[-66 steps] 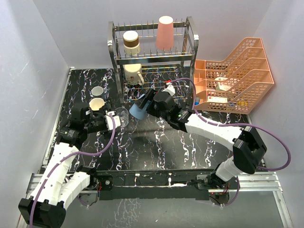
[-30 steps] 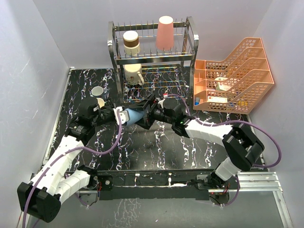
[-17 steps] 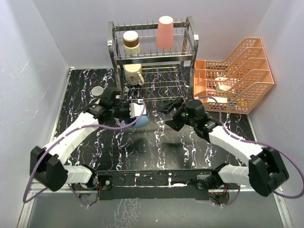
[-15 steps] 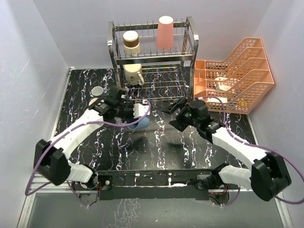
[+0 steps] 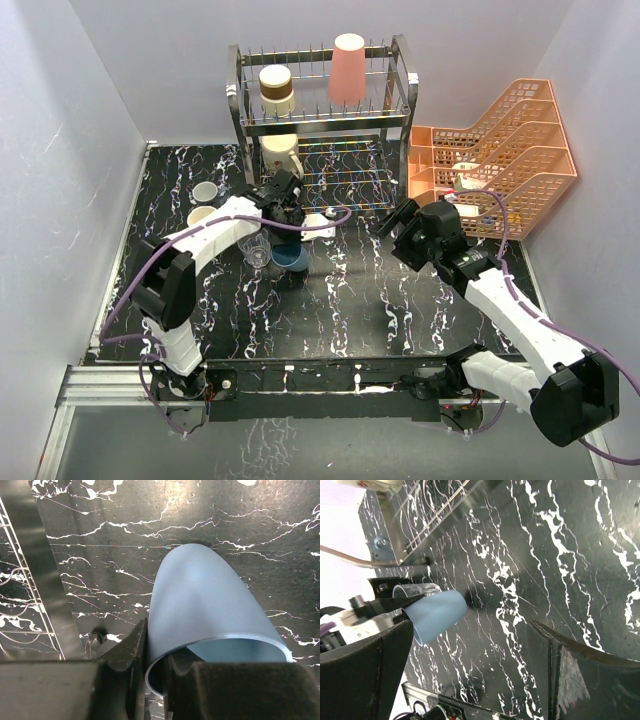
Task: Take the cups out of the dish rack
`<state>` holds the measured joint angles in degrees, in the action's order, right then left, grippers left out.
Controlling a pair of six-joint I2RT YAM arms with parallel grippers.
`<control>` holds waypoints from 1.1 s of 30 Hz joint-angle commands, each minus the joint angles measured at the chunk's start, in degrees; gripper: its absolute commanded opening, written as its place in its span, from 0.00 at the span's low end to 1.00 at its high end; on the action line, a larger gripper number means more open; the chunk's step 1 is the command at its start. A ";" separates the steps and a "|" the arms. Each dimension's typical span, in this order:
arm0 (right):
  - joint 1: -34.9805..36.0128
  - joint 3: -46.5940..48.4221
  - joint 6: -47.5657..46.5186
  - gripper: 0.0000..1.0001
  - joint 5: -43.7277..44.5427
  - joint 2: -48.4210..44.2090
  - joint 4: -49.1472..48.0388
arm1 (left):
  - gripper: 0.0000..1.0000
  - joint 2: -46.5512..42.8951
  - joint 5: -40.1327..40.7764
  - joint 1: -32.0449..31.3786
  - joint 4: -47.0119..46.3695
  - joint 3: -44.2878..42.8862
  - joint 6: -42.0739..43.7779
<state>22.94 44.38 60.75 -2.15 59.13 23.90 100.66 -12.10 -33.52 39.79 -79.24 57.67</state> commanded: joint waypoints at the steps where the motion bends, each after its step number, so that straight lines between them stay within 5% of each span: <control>1: -0.44 5.24 -4.88 0.98 3.98 -0.78 2.35 | 0.00 2.69 3.02 -1.00 6.37 -5.47 1.28; 3: -0.58 5.28 -5.22 0.98 4.34 -0.73 2.42 | 0.03 4.17 3.62 -1.11 7.16 -6.99 1.19; 7: -1.48 5.32 -6.06 0.98 4.15 -0.24 1.73 | 0.37 5.34 2.86 -1.20 8.34 -9.11 0.74; 12: -2.96 7.78 -8.39 0.98 3.52 1.50 0.99 | 0.57 2.63 1.77 -1.20 6.72 -9.40 -0.69; 17: -3.55 12.01 -10.73 0.98 1.03 4.57 -2.50 | 0.95 -3.04 0.41 -0.92 6.61 -9.96 -4.11; 23: -2.51 16.94 -16.13 0.98 -3.62 11.89 -12.57 | 0.97 -13.14 -4.19 5.73 7.13 -9.17 -11.92; 33: 10.45 30.71 -34.34 0.97 7.43 34.22 -23.28 | 0.97 -33.47 -16.83 26.90 4.81 7.99 -16.32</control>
<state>29.39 70.57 36.73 -0.69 87.81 10.13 71.61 -21.78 -9.32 41.65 -76.49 42.94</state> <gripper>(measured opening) 0.979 0.971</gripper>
